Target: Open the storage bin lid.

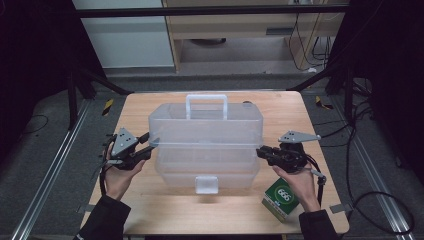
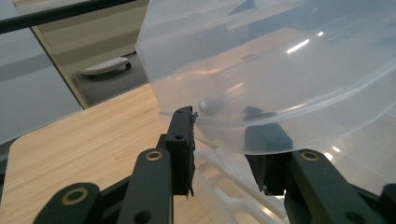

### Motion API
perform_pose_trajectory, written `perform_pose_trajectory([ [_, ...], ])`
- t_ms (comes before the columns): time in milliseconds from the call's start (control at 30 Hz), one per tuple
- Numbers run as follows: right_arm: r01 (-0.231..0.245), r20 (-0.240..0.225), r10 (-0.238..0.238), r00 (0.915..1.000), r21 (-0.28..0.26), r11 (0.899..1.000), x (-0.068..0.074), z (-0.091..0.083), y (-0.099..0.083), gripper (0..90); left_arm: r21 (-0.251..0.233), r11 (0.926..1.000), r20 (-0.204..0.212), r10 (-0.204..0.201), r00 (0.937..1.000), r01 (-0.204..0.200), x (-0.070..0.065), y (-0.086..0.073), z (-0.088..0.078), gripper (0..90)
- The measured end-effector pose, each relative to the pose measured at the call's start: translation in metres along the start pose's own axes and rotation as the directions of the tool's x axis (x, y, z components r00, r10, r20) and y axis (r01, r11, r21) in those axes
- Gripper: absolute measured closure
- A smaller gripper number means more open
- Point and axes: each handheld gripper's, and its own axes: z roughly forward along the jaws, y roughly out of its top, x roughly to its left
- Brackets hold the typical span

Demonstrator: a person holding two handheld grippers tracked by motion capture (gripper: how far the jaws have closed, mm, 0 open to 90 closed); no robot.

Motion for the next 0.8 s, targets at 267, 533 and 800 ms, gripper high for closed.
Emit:
perform_pose_trajectory([
  [267,-0.038,0.045,0.034,0.9984,0.089,0.995,-0.008,0.017,-0.012,68.3,0.005,1.0000,0.001,-0.005,1.0000,0.005,0.000,0.000,0.000,63.3],
  [533,-0.066,0.038,0.062,0.9974,0.116,0.991,-0.007,0.026,-0.016,71.8,0.001,0.9999,0.003,-0.017,0.9999,0.017,0.002,0.001,0.000,63.5],
  [800,-0.092,0.053,0.086,0.9949,0.126,0.988,-0.006,0.027,-0.016,73.2,-0.007,0.9998,-0.013,-0.016,0.9998,0.016,0.004,0.011,0.003,65.7],
])
